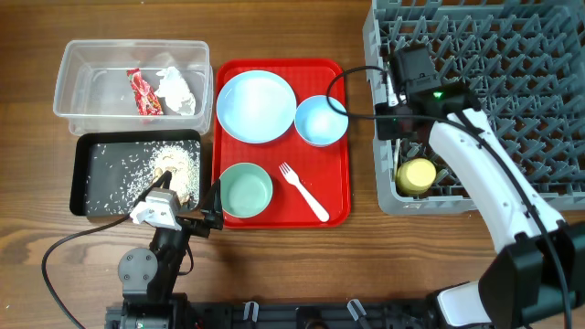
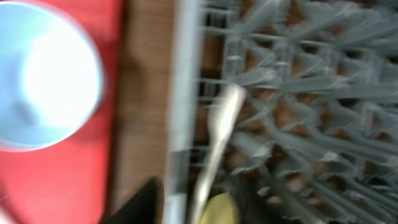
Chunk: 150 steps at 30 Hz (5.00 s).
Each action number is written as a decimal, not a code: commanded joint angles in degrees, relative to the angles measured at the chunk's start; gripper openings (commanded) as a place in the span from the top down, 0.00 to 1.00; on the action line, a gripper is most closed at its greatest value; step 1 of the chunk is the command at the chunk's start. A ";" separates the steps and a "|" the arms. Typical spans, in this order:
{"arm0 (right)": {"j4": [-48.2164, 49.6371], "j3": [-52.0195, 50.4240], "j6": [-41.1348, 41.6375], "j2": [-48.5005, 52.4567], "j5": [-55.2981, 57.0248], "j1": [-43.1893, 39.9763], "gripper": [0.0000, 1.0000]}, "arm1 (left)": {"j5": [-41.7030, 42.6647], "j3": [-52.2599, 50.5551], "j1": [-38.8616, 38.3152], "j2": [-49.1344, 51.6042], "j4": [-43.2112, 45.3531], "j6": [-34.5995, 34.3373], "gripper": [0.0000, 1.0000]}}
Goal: Sort waste into correct bins and load items into the dishwasher rack
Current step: 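Place the white spoon into the grey rack with the right gripper, then grasp the white fork on the red tray with the right gripper, then place the white fork into the grey rack, then reach the right gripper to the green bowl on the red tray and grasp it, then lift the green bowl into the grey rack and open the right gripper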
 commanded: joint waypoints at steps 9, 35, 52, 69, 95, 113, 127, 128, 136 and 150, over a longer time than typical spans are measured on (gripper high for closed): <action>-0.59 -2.89 -1.79 -4.09 -11.10 22.34 0.41 | 0.28 -0.26 -0.20 -0.31 -0.20 -0.28 0.00; 10.62 -11.26 1.05 13.42 -5.09 28.04 0.87 | 0.28 -0.26 -0.20 -0.31 -0.20 -0.28 0.00; 5.14 -8.61 6.93 -17.09 0.76 11.19 0.96 | 0.28 -0.26 -0.20 -0.31 -0.20 -0.28 0.00; 10.80 -8.46 0.96 -3.15 -0.42 -4.15 0.65 | 0.28 -0.26 -0.20 -0.31 -0.22 -0.28 0.00; 16.48 -8.31 31.26 7.15 -16.50 30.32 0.55 | 0.28 -0.26 -0.20 -0.31 -0.20 -0.28 0.00; 19.67 -8.31 33.86 14.19 -14.40 30.23 0.96 | 0.28 -0.26 -0.20 -0.31 -0.20 -0.28 0.00; 6.01 -6.16 29.14 -14.97 27.98 20.85 0.96 | 0.28 -0.26 -0.20 -0.31 -0.22 -0.28 0.00; 5.33 -6.16 28.76 -16.87 32.68 19.69 0.95 | 0.28 -0.26 -0.20 -0.31 -0.20 -0.28 0.00; 3.98 -6.75 18.69 -20.31 55.15 10.58 0.96 | 0.28 -0.26 -0.20 -0.31 -0.20 -0.28 0.00; 8.79 -7.17 5.27 0.96 60.63 5.60 0.96 | 0.28 -0.26 -0.20 -0.31 -0.22 -0.28 0.00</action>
